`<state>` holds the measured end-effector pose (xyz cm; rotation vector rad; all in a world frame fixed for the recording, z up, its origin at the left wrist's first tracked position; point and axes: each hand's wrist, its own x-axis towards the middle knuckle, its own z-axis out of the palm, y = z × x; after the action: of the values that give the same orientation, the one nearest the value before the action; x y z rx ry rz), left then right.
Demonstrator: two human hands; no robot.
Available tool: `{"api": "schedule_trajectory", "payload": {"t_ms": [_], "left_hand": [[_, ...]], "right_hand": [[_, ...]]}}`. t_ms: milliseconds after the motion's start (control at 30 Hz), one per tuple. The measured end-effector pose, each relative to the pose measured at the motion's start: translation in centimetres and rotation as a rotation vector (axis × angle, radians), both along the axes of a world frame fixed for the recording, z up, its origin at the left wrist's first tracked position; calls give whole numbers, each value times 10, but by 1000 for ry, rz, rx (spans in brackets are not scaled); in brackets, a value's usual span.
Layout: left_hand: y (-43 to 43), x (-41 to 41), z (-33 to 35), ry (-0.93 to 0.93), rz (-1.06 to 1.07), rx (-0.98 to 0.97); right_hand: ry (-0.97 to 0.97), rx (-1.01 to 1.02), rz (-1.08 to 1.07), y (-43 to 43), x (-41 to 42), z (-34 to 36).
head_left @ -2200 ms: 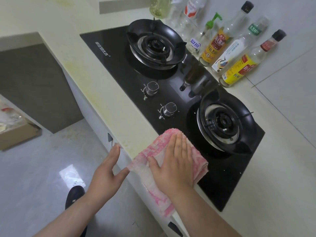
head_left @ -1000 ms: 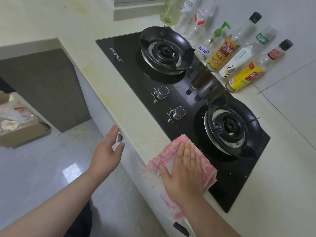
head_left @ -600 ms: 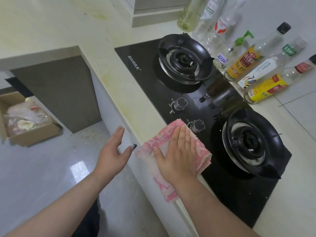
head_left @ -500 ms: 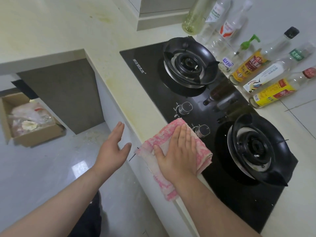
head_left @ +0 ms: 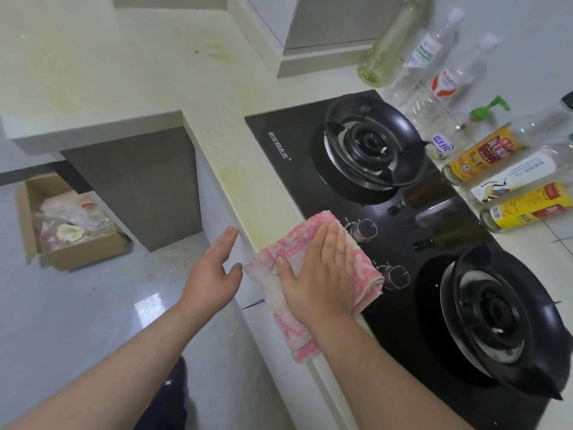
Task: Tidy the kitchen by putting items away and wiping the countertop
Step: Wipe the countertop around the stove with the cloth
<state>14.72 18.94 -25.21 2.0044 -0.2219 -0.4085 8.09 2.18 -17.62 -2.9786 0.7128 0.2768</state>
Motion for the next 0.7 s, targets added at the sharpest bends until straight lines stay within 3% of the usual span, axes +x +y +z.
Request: {"api": "schedule_trajectory", "payload": {"t_ms": [267,567,700], "left_hand": [[4,11,0,27,-61,-7],[10,31,15,146,25,-196],[13,57,21,62,48,-206]], "right_hand": [[-33,14,28,7,41,-3],[-44,-3,72,14,86,-3],[-40,0,92,14,102,-4]]}}
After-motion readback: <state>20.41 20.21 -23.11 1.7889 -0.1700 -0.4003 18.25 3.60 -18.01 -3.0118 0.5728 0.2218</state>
